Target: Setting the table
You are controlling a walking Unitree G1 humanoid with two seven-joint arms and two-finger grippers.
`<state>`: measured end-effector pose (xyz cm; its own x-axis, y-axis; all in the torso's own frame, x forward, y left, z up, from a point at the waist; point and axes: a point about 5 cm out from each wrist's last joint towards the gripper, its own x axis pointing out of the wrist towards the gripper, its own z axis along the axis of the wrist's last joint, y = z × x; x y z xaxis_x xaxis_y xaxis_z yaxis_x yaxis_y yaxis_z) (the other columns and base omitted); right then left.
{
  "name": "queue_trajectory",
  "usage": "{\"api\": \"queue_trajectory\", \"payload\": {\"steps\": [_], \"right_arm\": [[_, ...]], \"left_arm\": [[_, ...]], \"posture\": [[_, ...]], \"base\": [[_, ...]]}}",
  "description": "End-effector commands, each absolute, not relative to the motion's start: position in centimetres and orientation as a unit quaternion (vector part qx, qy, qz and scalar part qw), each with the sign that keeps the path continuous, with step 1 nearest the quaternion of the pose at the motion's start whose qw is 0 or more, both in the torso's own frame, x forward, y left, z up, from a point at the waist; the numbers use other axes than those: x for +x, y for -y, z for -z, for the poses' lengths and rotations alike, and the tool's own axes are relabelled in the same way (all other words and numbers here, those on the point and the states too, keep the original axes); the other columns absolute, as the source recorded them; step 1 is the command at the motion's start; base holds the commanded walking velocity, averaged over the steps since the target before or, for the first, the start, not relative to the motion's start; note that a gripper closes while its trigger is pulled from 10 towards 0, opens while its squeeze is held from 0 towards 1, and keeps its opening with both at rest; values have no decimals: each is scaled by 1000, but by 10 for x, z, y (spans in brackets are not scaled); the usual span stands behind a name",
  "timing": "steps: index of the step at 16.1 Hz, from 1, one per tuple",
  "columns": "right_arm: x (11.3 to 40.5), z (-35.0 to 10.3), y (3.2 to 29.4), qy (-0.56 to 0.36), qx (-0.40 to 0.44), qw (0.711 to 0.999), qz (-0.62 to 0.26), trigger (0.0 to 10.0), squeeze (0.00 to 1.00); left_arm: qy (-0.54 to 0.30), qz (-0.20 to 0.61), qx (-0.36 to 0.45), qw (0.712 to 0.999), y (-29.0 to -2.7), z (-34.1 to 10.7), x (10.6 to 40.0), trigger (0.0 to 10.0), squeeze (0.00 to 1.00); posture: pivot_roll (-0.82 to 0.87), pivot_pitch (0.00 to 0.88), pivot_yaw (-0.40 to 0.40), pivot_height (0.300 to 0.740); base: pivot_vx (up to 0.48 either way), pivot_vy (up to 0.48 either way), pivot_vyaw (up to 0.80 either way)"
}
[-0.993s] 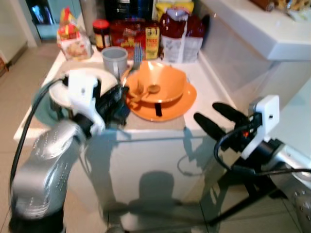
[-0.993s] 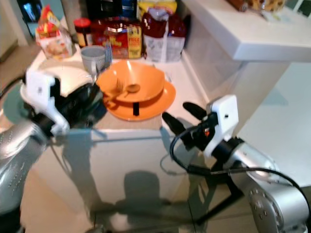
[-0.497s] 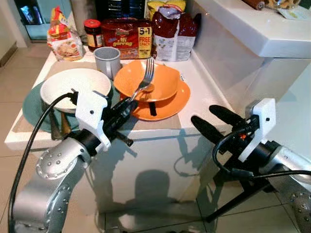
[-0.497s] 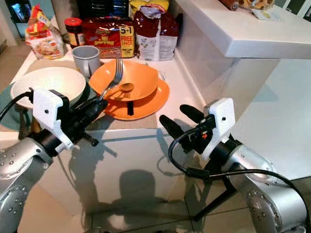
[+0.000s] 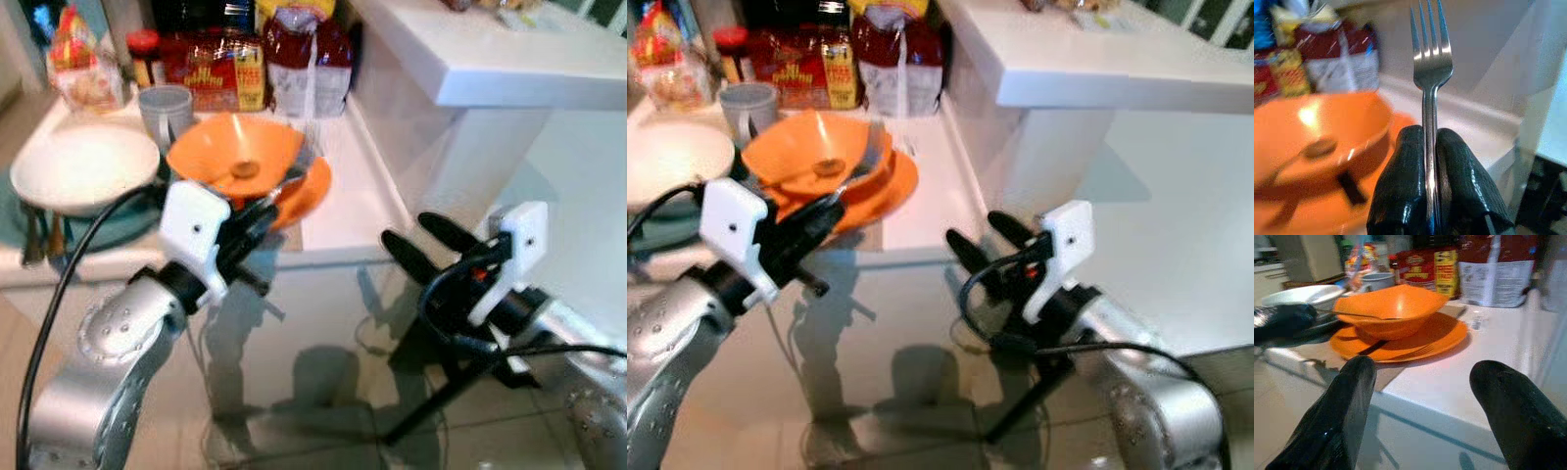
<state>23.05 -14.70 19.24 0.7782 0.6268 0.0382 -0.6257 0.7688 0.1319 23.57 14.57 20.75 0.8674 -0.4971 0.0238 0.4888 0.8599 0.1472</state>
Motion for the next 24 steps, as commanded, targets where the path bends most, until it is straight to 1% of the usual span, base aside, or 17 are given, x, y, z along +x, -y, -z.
{"api": "queue_trajectory", "payload": {"steps": [1,5,6,8,9,11,12,13,15,16,17,20,22,24], "right_arm": [[228,-195,148,1,65,942,-328,10000,0],[229,-196,143,16,81,947,-312,10000,0],[231,-196,146,27,63,957,-281,10000,0],[242,-191,154,31,54,977,-204,10000,0],[244,-191,154,32,52,979,-195,10000,0],[246,-191,156,32,48,983,-173,10000,0],[246,-187,160,28,42,986,-157,10000,0],[246,-185,164,26,35,990,-133,10000,0],[252,-180,180,14,10,999,-42,10000,0],[253,-176,191,2,17,1000,7,10000,0],[253,-177,192,7,24,1000,9,10000,0],[256,-185,179,32,31,999,-16,10000,0],[259,-182,175,26,27,999,-11,10000,0],[259,-181,175,22,31,999,-3,10000,0]], "left_arm": [[49,248,68,965,-143,-213,236,10000,0],[64,238,89,965,-142,-216,242,10000,0],[55,215,102,970,-145,-212,248,10000,0],[48,178,104,977,-149,-209,257,10000,0],[41,171,97,980,-149,-207,260,10000,0],[33,150,114,982,-148,-203,268,10000,0],[30,157,115,980,-143,-203,270,10000,0],[30,155,119,980,-143,-202,272,10000,0],[27,121,107,986,-148,-202,279,10000,0],[17,97,104,990,-152,-199,284,10000,0],[15,94,108,990,-153,-198,285,10000,0],[5,82,110,991,-152,-194,286,10000,0],[9,86,123,989,-149,-191,285,10000,0],[9,83,117,990,-149,-191,284,10000,0]], "posture": [[-11,47,-46,740],[-17,49,-21,740],[-12,53,-20,740],[-17,44,-19,740],[-19,44,-18,740],[-21,43,-5,740],[-24,44,1,740],[-34,40,6,740],[-51,39,11,740],[-54,37,10,740],[-53,35,9,740],[-52,29,-8,740],[-49,29,-17,740],[-50,27,-16,740]], "base": [[0,-480,0],[0,-480,0],[0,-480,0],[0,-480,647],[0,-480,800],[0,-480,800],[0,-480,800],[0,-480,800],[0,-480,800],[0,-480,0],[0,-480,0],[0,-480,0],[0,-480,0],[0,-480,0]]}}
